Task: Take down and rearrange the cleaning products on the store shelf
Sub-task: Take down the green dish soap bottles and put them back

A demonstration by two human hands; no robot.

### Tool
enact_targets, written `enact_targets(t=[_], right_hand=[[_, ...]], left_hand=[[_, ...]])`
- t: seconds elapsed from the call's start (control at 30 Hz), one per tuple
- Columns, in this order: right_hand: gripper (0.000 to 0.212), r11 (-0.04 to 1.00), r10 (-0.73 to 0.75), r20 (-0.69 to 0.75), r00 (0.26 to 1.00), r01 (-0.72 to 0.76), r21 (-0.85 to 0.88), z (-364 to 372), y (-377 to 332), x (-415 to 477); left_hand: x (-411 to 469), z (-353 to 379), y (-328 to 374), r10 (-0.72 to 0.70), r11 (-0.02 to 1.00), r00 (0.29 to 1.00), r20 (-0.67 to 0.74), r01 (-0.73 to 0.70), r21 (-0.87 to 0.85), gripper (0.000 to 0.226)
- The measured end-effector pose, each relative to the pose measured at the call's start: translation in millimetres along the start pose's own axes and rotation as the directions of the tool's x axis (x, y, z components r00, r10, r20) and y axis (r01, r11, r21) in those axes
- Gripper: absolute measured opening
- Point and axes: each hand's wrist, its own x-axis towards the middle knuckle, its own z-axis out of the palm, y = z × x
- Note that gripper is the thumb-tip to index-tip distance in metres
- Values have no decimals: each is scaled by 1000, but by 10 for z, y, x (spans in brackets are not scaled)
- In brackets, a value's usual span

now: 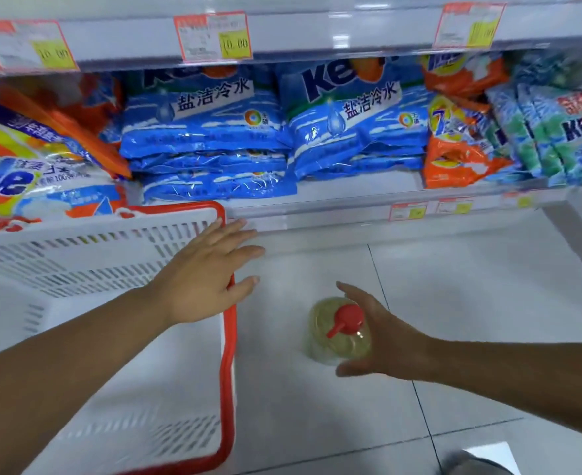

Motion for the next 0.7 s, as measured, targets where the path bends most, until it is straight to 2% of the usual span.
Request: enact_targets(t=[0.07,0.17,0.27,0.43,0.5,0.6,0.7], right_hand=[[108,998,-17,-169,985,26,50,144,-49,5],[81,996,7,-246,969,16,93,91,-176,53],[81,976,55,-266,962,3,216,-213,-361,68],[74,950,-107,-345,933,198,240,-947,-971,-122],[71,934,-166,-388,907,270,232,-1227,-1250,-208],[78,887,-253,-495,831,404,225,-1515,-1595,-287],[107,781,-305,-604,736,556,283,-1585,-1823,-278]], left_hand=[[12,-36,21,-16,1000,1000,23,16,0,66],[40,-157,60,-34,999,994,107,37,-30,89],[131,-323,172,-10,997,989,147,21,-72,102],[332,-541,462,-16,942,973,229,92,-322,118],[434,-646,554,-13,854,982,186,108,-509,108],[570,-877,548,-152,701,987,48,142,-699,89],[677,-1180,418,-276,617,951,-141,63,-785,82]])
